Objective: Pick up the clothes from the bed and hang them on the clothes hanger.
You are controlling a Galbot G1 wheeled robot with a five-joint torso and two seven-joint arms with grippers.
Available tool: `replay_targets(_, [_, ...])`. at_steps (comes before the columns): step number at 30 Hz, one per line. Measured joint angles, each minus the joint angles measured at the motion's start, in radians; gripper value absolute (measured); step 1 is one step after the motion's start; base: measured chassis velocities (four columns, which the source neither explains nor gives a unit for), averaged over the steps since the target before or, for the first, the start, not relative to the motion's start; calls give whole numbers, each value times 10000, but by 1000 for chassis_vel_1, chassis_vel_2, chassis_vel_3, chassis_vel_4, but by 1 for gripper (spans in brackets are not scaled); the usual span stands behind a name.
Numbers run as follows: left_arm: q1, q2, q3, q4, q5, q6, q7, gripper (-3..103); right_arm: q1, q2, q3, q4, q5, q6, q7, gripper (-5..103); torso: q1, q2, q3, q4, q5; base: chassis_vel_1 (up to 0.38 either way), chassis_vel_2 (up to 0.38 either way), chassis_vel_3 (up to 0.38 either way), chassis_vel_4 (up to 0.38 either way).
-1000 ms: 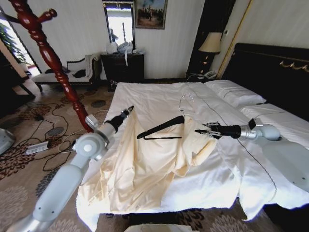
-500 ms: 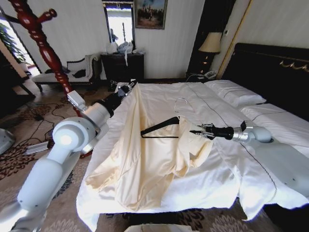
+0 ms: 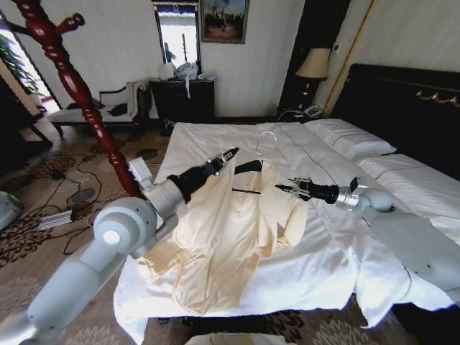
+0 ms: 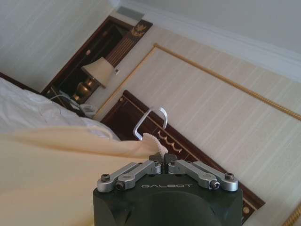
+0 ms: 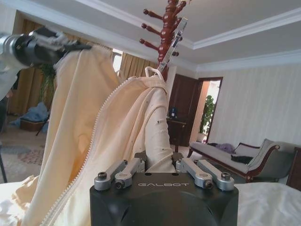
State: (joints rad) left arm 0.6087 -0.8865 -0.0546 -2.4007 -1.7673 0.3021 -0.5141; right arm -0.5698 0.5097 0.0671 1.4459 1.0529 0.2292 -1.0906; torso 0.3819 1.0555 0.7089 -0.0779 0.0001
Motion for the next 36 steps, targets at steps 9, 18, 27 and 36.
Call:
replay_targets(9, [367,152,761,-39,821,217,58,2,121,-71,71,328,755,51,249,23,0,0,0,0,-1,0,0,0,0])
replay_targets(18, [215,417,1053,140,1061,359,61,2,146,-158,56,1056,1810,49,574,23,0,0,0,1,-2,0,0,0,0])
replay_targets(27, [-1110,373,221,439,-22,291,42,2,86,-254,6,1182,1264,48,529,23,0,0,0,-3,1,0,0,0,0])
replay_targets(36, [-2138,-9,1032,849,-121,407,164,2,232,51,-384,1130,1005,67,509,23,0,0,0,0,-1,0,0,0,0])
